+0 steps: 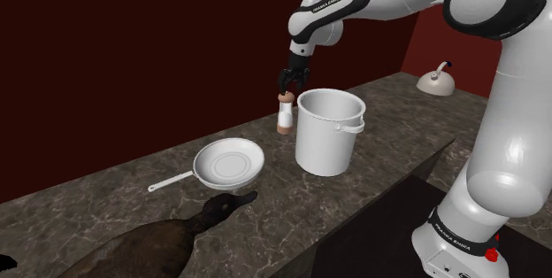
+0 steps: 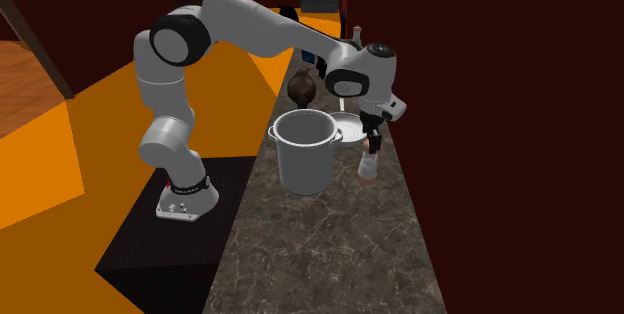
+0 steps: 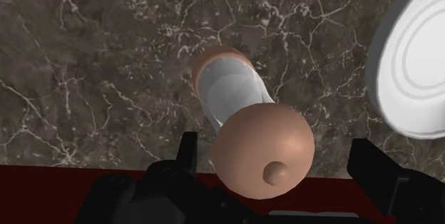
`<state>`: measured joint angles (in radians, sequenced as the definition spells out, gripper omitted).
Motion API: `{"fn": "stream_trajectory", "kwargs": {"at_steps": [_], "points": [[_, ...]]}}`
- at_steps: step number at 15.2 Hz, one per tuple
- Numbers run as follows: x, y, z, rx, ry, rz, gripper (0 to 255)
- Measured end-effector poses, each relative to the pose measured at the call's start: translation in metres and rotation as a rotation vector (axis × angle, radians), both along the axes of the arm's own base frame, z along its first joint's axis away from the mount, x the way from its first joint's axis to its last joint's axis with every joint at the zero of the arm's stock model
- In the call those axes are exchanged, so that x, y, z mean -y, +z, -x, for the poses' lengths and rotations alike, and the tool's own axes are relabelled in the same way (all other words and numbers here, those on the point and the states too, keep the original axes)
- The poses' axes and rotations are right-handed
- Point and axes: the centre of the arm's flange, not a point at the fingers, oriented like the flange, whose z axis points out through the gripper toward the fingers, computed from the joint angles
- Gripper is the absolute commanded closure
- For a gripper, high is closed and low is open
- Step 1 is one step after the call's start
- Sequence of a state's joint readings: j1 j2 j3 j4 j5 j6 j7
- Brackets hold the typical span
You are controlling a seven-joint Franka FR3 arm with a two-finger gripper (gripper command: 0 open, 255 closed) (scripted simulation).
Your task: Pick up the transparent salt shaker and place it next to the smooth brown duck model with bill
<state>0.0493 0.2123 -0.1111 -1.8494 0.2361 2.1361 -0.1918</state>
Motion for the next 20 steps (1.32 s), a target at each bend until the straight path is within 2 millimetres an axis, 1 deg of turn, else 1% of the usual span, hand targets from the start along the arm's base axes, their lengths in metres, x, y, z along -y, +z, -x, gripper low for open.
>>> {"fn": "stream_trajectory", "kwargs": {"at_steps": [4, 10, 11, 20], "points": [[-0.003, -0.021, -0.002, 0.0, 0.0, 0.0, 0], [-0.004, -0.024, -0.003, 0.001, 0.0, 0.0, 0], [-0.004, -0.024, -0.003, 0.001, 0.0, 0.0, 255], [-0.004, -0.024, -0.003, 0.002, 0.0, 0.0, 255]]}}
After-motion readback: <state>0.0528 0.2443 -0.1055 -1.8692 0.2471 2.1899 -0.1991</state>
